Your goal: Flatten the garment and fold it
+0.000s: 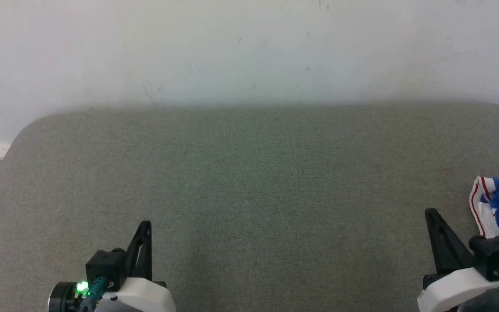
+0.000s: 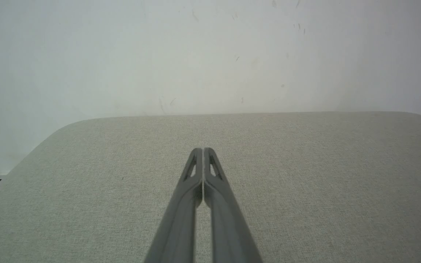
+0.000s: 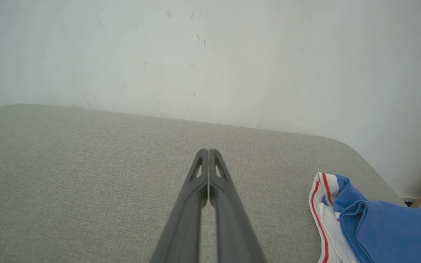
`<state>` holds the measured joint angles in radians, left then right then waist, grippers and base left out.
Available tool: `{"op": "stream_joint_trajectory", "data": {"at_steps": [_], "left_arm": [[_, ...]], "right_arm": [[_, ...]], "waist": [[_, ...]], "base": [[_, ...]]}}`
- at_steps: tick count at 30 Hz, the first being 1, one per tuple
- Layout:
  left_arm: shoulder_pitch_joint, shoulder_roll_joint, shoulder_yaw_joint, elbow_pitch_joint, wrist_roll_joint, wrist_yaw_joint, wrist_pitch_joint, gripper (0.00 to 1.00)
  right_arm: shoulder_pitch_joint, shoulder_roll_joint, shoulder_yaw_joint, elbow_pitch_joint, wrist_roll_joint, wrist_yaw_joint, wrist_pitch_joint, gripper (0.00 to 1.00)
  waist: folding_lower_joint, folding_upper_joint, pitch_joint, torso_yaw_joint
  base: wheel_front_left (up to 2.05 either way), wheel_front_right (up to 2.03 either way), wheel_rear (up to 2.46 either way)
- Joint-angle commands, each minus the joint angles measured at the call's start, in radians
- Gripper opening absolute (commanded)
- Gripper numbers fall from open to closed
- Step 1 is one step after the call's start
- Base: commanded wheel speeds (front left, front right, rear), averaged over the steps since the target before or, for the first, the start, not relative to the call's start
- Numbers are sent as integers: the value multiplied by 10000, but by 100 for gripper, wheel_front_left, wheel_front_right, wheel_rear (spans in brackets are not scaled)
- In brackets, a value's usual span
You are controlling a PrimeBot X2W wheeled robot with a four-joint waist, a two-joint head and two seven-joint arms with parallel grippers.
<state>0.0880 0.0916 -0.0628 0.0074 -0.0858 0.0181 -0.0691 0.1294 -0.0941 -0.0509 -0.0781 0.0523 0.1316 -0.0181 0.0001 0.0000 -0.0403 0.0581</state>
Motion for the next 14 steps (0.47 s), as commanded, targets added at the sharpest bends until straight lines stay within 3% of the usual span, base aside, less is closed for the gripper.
{"op": "stream_joint_trajectory", "data": {"at_steps": [1, 14], "left_arm": [[-210, -53, 80, -29, 146, -74, 49, 0], [-356, -132, 199, -39, 301, -97, 189, 0]], "right_arm": [[-173, 46, 56, 58, -64, -5, 18, 0], [-418, 131, 155, 216, -164, -6, 54, 0]], "waist": [[-1, 0, 10, -13], [-1, 0, 96, -137]], "base": [[0, 0, 0], [0, 0, 0]]}}
